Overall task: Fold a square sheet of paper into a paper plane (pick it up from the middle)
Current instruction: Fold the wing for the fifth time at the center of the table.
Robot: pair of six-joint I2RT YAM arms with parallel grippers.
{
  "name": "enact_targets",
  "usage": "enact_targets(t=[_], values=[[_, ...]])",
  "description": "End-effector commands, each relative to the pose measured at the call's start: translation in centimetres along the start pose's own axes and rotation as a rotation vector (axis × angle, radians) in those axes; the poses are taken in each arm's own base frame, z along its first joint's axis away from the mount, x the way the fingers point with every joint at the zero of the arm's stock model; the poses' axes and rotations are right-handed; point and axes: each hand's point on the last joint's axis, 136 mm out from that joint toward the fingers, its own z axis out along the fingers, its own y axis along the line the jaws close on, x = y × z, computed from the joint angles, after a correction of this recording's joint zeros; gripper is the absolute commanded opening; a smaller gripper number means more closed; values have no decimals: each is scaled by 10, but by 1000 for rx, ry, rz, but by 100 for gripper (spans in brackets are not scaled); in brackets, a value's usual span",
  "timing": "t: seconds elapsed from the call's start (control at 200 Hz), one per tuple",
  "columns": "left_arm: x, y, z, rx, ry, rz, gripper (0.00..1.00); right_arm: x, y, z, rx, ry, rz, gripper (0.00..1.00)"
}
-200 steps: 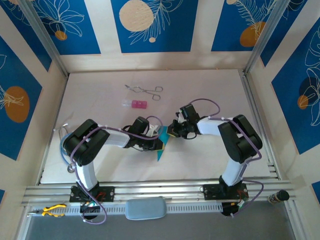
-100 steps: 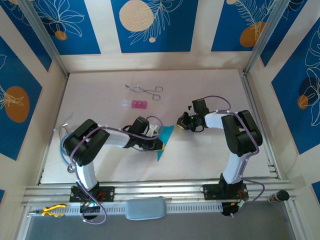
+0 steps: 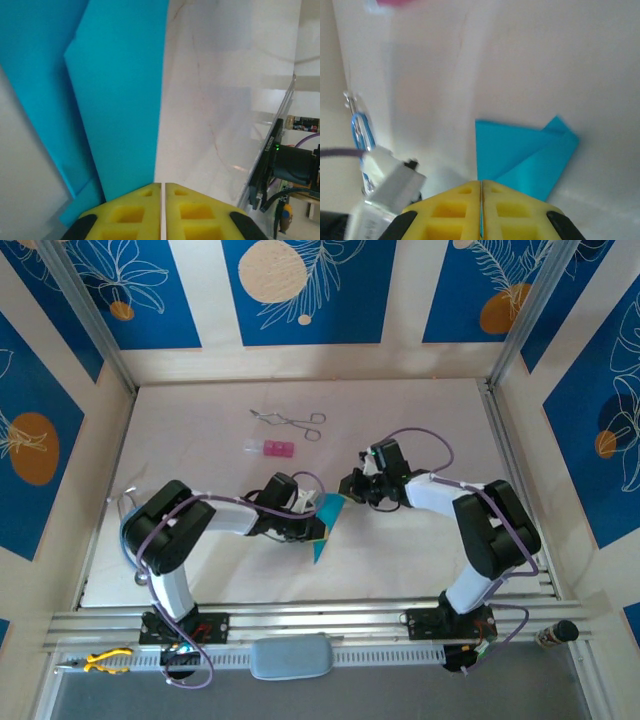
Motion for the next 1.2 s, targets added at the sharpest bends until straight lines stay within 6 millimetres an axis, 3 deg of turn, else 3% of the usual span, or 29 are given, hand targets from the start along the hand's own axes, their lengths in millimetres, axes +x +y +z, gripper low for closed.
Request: enact_targets(t=[0.0,0.175,0.285,0.44,0.585,0.855,0.93,1.101,1.196], values=[[-12,-22,-13,11,-29,19,13,27,-4,3,9,63,14,9],[-20,-31,-25,-8,-69,45,16,45,2,9,-2,115,-4,8],[-19,-21,-29,-58,-74,31,9,54,4,12,-5,135,-10,7],[-22,-16,-44,-98,-156,33,8,60,0,12,10,144,-5,7],[-28,-6,-56,-130,-188,2,8,69,6,14,-12,170,-13,6],[-29,17,-54,-180,-170,-84,15,78,0,26,9,200,-5,6],[-31,10,-53,-135,-180,-76,15,81,-5,29,28,213,2,6],[-34,-26,-51,36,-164,13,6,85,-19,40,50,238,33,6],[-29,-32,-43,77,-111,27,4,84,-19,42,48,241,37,6]])
